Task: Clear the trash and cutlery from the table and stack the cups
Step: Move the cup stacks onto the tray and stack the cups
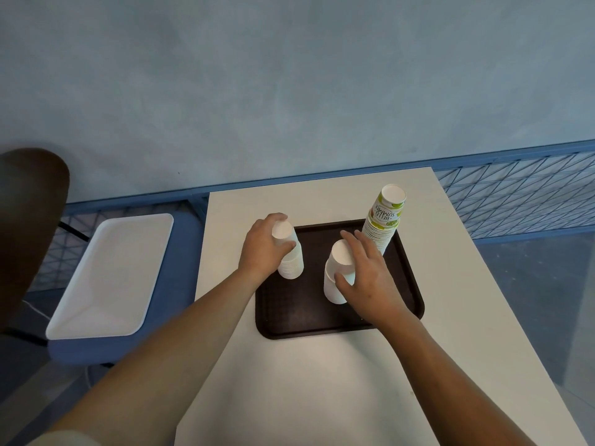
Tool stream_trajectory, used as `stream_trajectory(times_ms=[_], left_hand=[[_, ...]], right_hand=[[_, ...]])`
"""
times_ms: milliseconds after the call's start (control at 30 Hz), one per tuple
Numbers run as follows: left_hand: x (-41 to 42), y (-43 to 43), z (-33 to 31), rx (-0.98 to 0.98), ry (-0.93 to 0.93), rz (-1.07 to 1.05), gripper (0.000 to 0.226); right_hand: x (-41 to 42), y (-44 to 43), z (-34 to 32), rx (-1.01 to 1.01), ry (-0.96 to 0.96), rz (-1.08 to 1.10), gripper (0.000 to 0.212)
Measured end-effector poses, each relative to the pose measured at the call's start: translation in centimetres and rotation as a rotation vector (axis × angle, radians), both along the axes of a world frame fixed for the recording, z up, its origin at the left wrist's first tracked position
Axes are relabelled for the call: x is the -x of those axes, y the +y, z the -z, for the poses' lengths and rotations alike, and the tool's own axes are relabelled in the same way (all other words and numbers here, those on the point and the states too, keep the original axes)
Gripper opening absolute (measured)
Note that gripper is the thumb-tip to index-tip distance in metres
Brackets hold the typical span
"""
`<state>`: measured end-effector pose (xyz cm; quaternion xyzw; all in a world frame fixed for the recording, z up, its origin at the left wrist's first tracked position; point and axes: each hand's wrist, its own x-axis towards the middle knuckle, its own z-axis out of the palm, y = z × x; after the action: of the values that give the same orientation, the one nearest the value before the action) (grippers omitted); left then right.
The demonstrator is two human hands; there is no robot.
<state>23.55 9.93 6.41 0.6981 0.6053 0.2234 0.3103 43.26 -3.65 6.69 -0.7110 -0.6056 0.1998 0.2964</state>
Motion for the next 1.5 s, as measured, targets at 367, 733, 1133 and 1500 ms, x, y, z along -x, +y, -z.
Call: stream_trajectory(times_ms=[367,733,1133,1500], left_hand=[[0.2,-0.4,-0.1,-0.008,0.015,0.02,0.057],[1.6,-1.6,0.1,-0.005,-0.026,0.022,0.057],[2.5,-2.4,0.1,0.013,-0.055,0.024,0.059],[2.3,-2.4,-0.3,0.025,-0.009,0.029,0.059]], right_hand=[[0.3,0.5,0.6,0.0,0.091,0.033,0.066],[0.6,1.9,0.8,-0.026,0.069,0.019,0.067],[1.1,4.7,0.6,-0.02,0.054,-0.003,0.066],[1.6,6.3,0.3,-0.007,0.043,-0.008,0.067]])
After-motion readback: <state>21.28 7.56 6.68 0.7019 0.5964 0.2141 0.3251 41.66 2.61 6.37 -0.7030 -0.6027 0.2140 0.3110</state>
